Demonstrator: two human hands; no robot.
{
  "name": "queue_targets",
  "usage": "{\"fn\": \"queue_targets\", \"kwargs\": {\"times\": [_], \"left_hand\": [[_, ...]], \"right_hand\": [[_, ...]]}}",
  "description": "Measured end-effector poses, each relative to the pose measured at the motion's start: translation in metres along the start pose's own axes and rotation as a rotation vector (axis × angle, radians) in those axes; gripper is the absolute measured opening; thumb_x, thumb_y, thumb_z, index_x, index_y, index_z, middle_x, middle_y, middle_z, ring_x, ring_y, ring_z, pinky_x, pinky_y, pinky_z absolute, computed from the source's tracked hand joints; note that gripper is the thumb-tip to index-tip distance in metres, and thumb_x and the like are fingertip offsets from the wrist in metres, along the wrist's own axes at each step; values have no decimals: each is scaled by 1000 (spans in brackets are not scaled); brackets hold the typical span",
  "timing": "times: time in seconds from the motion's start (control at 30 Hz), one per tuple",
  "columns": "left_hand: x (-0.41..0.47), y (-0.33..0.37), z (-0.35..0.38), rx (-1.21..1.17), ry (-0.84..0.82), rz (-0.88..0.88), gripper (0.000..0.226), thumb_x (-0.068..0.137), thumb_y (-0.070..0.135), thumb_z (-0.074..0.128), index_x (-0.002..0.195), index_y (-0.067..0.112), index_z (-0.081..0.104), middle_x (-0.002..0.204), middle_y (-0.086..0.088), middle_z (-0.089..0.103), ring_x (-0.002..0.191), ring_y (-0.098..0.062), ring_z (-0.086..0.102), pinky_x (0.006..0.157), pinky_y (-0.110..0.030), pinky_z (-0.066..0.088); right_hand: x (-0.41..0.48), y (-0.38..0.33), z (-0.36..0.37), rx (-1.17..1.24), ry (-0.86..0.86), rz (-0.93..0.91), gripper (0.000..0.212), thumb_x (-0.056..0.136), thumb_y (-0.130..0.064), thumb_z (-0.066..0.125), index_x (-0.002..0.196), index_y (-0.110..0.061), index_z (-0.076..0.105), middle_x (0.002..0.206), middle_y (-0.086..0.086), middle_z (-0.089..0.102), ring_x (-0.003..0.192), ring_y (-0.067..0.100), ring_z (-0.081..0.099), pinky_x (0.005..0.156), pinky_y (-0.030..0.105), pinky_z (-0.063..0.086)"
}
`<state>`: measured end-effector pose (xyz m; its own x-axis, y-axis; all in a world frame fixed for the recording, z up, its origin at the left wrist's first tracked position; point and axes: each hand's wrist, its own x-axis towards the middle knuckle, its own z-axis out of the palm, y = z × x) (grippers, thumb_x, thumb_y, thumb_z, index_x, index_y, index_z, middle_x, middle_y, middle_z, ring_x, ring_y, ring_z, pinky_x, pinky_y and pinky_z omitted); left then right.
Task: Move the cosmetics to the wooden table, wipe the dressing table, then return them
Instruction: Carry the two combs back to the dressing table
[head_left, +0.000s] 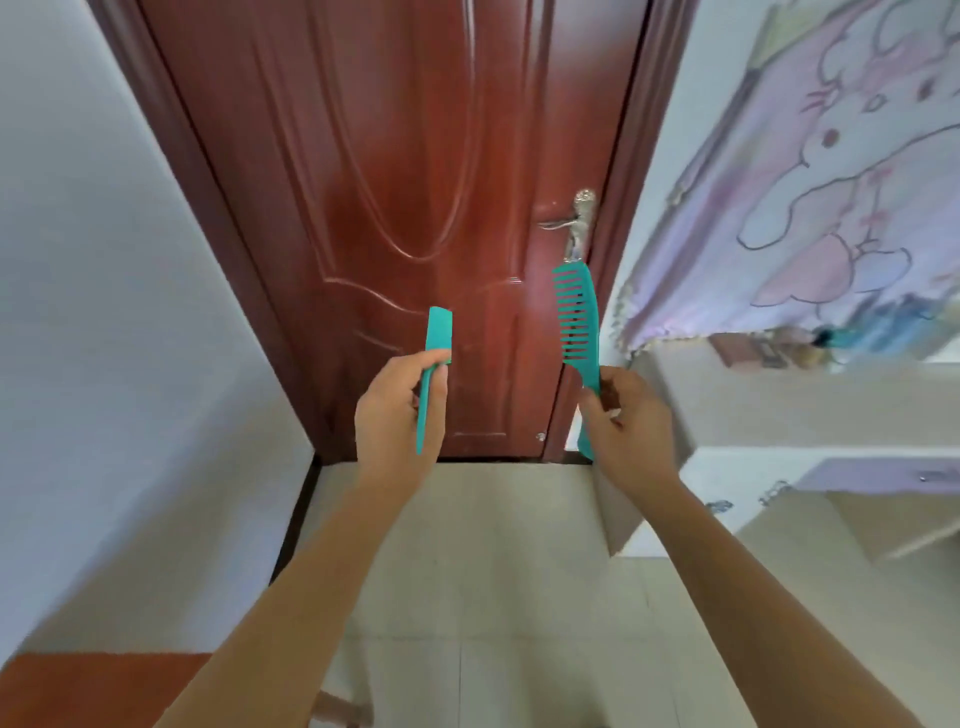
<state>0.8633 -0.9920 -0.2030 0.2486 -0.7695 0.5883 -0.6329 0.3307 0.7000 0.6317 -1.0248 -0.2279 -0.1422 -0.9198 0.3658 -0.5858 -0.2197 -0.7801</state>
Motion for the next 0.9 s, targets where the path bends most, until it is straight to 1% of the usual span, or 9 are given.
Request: {"fn": "queue_targets", "kwargs": {"times": [0.2,0.33,0.4,0.47,0.57,0.63,0.73,0.8,0.9], "left_hand": [[-17,86,131,-57,-198,91,17,96,34,55,109,32,67,88,10,72,78,-10,64,71,-27,51],[-43,151,234,-75,-344,173,23,94,13,63,116,20,70,84,-3,67,64,-23,59,65,-42,54],[-60,187,285,-59,-448,234,36,93,4,56,127,15,65,84,-8,63,68,-30,58,67,-46,53],[-79,221,328,-59,-526,285,42,95,9,46,135,14,58,89,-11,63,79,-33,60,73,-43,52],[-103,259,376,-95,-642,283,43,100,8,44,142,17,51,106,-11,66,95,-28,61,81,-35,47],[-108,278,400,-105,-687,295,42,101,7,44,142,15,51,106,-8,65,98,-24,59,82,-21,41],[-107,302,435,-124,-688,319,41,100,14,40,139,12,54,85,17,50,83,-9,49,76,-3,33],[-108,312,459,-157,-699,308,42,100,21,37,137,12,55,81,23,44,80,-4,47,73,-7,35],[-110,318,506,-201,-694,264,36,102,27,43,132,14,60,77,22,47,76,-7,49,70,-17,37]], "right_hand": [[-5,87,-125,-19,154,96,18,93,-20,56,108,-21,64,93,-7,61,81,10,60,73,35,52],[-10,161,-215,-63,217,183,17,92,-21,54,105,-22,65,91,-11,59,81,9,61,72,34,52],[-14,199,-262,-84,248,228,17,92,-21,54,106,-22,64,91,-8,60,81,6,59,70,26,49],[-17,230,-308,-123,267,263,18,93,-22,54,108,-22,64,91,-7,60,81,2,58,66,11,41],[-15,265,-365,-145,296,316,20,94,-23,54,112,-22,64,90,-12,58,84,-3,56,62,5,36],[-8,284,-393,-149,317,320,21,94,-22,55,113,-22,63,87,-18,55,84,-3,56,63,6,36],[5,312,-421,-140,334,338,21,95,-22,55,114,-21,64,90,-13,58,82,4,58,67,22,46],[12,333,-431,-127,348,364,19,94,-23,55,110,-22,64,91,-9,60,79,6,58,68,28,49],[22,370,-443,-142,332,395,11,93,-23,56,101,-28,63,86,-11,61,78,0,58,59,15,44]]}}
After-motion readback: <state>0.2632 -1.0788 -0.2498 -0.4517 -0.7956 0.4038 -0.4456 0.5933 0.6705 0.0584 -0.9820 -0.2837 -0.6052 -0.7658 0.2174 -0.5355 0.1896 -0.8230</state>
